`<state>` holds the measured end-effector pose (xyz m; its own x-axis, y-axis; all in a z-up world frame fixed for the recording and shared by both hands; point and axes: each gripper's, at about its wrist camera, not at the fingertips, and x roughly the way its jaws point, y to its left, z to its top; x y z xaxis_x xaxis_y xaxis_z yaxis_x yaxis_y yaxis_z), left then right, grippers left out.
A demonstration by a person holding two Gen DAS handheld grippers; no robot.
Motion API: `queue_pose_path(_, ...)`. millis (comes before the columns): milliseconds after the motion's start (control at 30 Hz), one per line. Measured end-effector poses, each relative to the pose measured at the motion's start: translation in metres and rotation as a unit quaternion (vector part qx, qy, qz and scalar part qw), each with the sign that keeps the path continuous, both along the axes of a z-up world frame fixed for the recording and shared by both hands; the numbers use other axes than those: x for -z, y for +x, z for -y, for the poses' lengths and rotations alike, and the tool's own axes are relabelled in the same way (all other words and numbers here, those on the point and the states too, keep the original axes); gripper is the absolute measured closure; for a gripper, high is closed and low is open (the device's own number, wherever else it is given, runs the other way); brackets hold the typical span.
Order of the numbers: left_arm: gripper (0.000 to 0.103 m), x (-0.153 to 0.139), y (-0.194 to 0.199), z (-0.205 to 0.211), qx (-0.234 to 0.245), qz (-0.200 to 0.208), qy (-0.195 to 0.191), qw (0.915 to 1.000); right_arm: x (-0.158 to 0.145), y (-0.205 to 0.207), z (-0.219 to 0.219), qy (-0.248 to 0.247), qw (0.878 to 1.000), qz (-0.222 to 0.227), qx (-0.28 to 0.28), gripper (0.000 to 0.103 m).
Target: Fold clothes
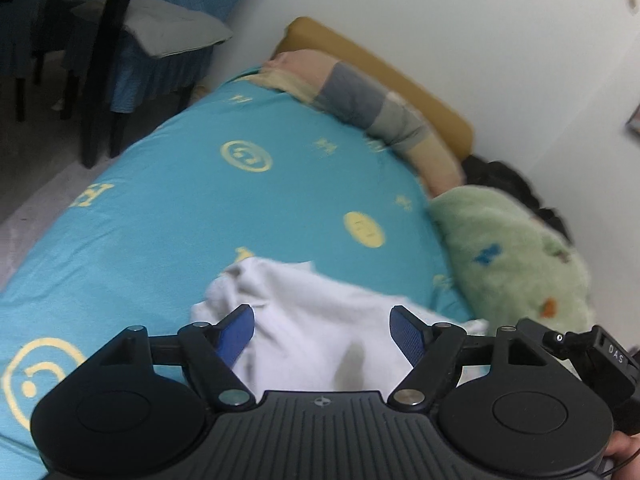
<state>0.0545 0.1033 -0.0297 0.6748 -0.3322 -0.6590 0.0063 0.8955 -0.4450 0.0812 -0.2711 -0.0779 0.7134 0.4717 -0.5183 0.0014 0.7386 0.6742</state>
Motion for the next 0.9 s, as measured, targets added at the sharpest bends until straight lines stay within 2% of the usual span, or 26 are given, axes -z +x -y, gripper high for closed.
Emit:
queue_pose_path(67,0.027,0.009,0.004,-0.002,-0.011,-0.014,0.015,0.9997,0.01,0.007,-0.001,-0.042,0.999,-0.014,0.004,0.021)
queue_pose_path(133,0.03,0.018,0.01,-0.005,-0.014,-0.023,0.016,0.9995,0.025,0.013,-0.001,-0.045,0.998,-0.032,0.006,0.033)
queue_pose_path(167,0.035,0.02,0.01,-0.006,-0.015,-0.021,0.014,0.9996,0.03,0.015,-0.002,-0.047,0.998,-0.039,0.005,0.038)
queue_pose_path(233,0.067,0.019,0.009,-0.008,-0.018,-0.01,0.011,0.9997,0.039,0.017,-0.007,-0.052,0.998,-0.048,0.001,0.072)
queue_pose_path(267,0.095,0.019,0.009,-0.009,-0.019,-0.005,0.009,0.9998,0.039,0.016,-0.009,-0.056,0.997,-0.044,0.004,0.077)
queue_pose_path(300,0.095,0.019,0.008,-0.009,-0.02,0.0,0.007,0.9998,0.036,0.013,-0.01,-0.06,0.997,-0.036,0.009,0.086)
queue_pose_path(367,0.096,0.015,0.005,-0.01,-0.023,0.018,0.002,0.9996,0.027,0.006,-0.013,-0.073,0.997,-0.016,0.018,0.091)
queue_pose_path(467,0.096,-0.004,-0.001,-0.009,-0.032,0.066,-0.014,0.9972,0.01,-0.002,-0.019,-0.095,0.995,0.028,0.027,0.092)
queue_pose_path(500,0.096,-0.009,-0.001,-0.008,-0.035,0.082,-0.012,0.9959,0.005,-0.002,-0.021,-0.1,0.994,0.04,0.032,0.092)
queue_pose_path(567,0.096,-0.01,0.005,-0.004,-0.038,0.088,0.008,0.9954,0.001,0.001,-0.023,-0.109,0.991,0.06,0.044,0.092)
queue_pose_path(633,0.096,0.002,0.016,-0.001,-0.039,0.062,0.028,0.9969,0.009,0.015,-0.025,-0.118,0.99,0.055,0.053,0.092)
queue_pose_path(733,0.092,0.027,0.027,-0.002,-0.039,0.003,0.051,0.9979,0.037,0.039,-0.03,-0.128,0.991,0.014,0.043,0.089)
queue_pose_path(833,0.082,0.029,0.026,-0.011,-0.044,-0.016,0.029,0.9985,0.05,0.04,-0.027,-0.111,0.992,-0.01,0.051,0.086)
queue_pose_path(867,0.075,0.025,0.025,-0.014,-0.046,-0.016,0.014,0.9987,0.047,0.038,-0.026,-0.107,0.993,-0.013,0.054,0.086)
queue_pose_path(900,0.062,0.019,0.021,-0.017,-0.046,-0.014,-0.001,0.9988,0.042,0.036,-0.025,-0.102,0.993,-0.017,0.056,0.084)
